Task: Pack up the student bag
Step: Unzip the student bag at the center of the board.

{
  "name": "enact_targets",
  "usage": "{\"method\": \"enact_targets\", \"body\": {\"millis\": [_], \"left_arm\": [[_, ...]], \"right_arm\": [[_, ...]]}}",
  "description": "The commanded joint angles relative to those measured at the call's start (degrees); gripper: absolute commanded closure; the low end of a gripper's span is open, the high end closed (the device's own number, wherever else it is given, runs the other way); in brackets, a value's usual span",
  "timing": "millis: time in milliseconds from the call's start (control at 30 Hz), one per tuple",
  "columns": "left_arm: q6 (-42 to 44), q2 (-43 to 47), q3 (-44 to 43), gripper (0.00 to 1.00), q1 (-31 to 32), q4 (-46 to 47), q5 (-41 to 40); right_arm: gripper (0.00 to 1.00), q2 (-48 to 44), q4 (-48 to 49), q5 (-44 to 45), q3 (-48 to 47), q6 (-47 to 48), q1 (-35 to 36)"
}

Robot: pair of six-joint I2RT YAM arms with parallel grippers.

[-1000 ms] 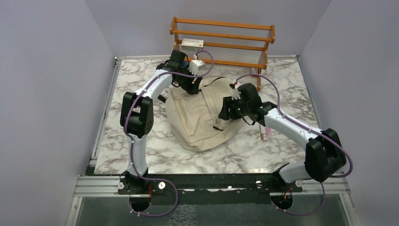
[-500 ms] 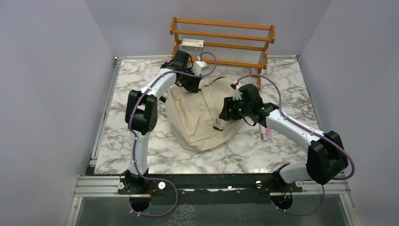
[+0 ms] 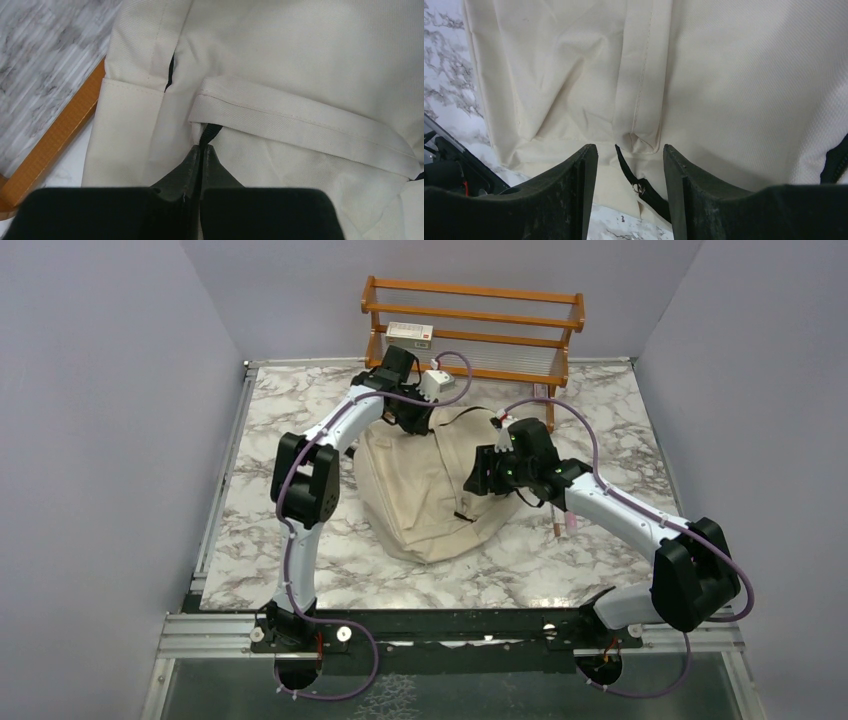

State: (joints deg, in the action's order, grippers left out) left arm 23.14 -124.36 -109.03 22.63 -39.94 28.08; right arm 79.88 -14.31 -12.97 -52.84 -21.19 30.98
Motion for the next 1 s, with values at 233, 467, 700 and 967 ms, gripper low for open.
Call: {"method": "enact_targets", "body": {"millis": [233,467,700,967], "left_arm": [[-1.07,2.95,-0.72,0.83,3.99,0.18,-6.13],[-0.79,2.29,-1.62,0.78,4.09,0.15,-6.96],[-0.22,2.28,-1.75,0.67,4.17,0.17,-7.96],[0.36,2.29,-2.66,0.64,4.58,0.19,-9.42]], "right_arm": [[0.45,0.45,2.84,-1.88,0.15,-1.07,-0.32],[0.45,-0.04,2.52,-1.61,0.67,-0.78,-0.37],[0.45,-0.07,2.45,-1.87,0.92,-0.76,-0.35],[0.45,-0.47,2.43,-1.84,1.62,-0.87,-0.4]]}}
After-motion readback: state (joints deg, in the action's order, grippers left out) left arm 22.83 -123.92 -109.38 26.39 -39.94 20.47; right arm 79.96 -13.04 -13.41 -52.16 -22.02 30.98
